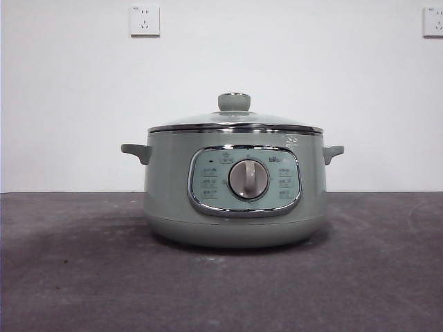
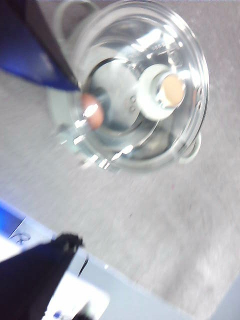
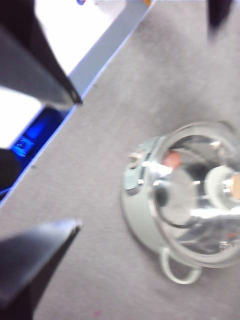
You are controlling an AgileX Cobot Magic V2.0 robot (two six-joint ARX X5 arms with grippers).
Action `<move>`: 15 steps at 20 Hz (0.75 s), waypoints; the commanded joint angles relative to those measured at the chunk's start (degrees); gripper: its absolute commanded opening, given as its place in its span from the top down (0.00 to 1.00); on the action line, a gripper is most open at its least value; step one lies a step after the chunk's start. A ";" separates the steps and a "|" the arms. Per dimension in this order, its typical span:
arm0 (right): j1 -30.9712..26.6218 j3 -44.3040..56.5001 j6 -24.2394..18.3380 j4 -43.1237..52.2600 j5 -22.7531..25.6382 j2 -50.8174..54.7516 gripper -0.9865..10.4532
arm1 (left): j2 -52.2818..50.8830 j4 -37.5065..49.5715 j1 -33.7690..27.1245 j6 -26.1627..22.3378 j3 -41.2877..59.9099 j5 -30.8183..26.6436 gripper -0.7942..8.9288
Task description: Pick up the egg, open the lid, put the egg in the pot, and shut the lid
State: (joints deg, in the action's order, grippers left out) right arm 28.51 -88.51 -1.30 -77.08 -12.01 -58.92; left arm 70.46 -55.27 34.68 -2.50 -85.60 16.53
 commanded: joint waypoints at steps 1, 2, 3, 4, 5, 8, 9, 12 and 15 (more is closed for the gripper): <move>0.11 0.04 -1.11 -0.92 -0.13 -0.35 0.94 | -3.72 -3.06 0.17 -0.09 0.02 0.39 0.89; 0.11 0.04 -1.73 -1.22 -0.13 -0.48 0.92 | -5.27 -4.13 0.17 -0.09 0.02 0.46 0.92; 0.11 0.04 -1.75 -1.25 -0.13 -0.52 0.92 | -6.54 -4.96 0.20 -0.09 0.02 0.46 0.92; 0.09 0.04 -1.75 -1.20 0.00 -0.55 0.92 | -7.56 -5.35 0.17 -0.07 0.02 0.44 0.92; 0.09 0.04 -1.44 -1.20 0.09 -0.55 0.91 | -8.31 -5.42 0.17 -0.07 0.02 0.39 0.92; 0.09 0.04 1.79 -1.22 0.13 -0.42 0.91 | -8.85 -6.23 0.17 -0.11 0.02 0.24 0.92; 0.09 0.04 1.81 -1.22 0.15 -0.42 0.91 | -8.79 -6.54 0.13 -0.11 0.02 0.02 0.92; 0.04 0.04 1.81 -1.22 0.15 -0.33 0.91 | -8.22 -6.29 0.13 -0.09 0.02 0.04 0.92; 0.04 0.04 1.79 -1.22 0.13 -0.31 0.91 | -7.89 -6.10 0.13 -0.11 0.02 0.07 0.92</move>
State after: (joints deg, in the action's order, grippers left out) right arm 28.51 -88.51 -0.16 -77.54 -11.94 -59.40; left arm 62.52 -61.84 34.68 -2.44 -85.60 16.64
